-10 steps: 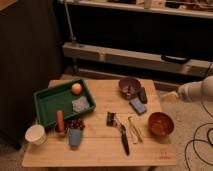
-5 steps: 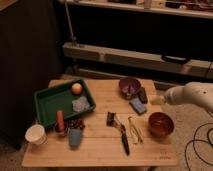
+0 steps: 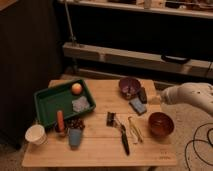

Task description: Place eraser in red bowl

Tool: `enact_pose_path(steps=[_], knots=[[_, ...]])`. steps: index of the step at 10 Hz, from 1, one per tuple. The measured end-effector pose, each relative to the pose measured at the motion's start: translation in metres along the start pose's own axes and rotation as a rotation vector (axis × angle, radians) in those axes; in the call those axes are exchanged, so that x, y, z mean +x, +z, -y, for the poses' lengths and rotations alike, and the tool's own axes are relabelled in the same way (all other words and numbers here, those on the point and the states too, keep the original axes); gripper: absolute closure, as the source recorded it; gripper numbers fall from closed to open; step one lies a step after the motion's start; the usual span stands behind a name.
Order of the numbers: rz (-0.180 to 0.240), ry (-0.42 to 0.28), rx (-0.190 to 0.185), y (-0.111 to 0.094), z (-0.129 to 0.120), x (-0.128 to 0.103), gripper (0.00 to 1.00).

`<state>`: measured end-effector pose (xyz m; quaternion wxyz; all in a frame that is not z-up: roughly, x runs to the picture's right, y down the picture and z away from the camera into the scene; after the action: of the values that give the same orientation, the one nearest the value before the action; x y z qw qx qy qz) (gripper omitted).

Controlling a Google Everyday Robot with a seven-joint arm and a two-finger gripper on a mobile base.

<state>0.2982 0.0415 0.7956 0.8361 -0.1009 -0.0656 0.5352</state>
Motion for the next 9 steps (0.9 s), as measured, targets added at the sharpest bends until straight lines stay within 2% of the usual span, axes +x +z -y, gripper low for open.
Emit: enact_pose_path(steps=[3, 4, 6, 7, 9], knots=[[0.001, 0.004, 0.003, -0.001, 0.002, 0.002, 0.30], [0.011, 0.016, 0.018, 0.002, 0.003, -0.002, 0.30], [0.031, 0.041, 0.053, 0.017, 0.003, -0.018, 0.30], [0.037, 0.057, 0.061, 0.032, 0.002, -0.028, 0.30], [0.035, 0.088, 0.064, 0.045, 0.010, -0.024, 0.30]])
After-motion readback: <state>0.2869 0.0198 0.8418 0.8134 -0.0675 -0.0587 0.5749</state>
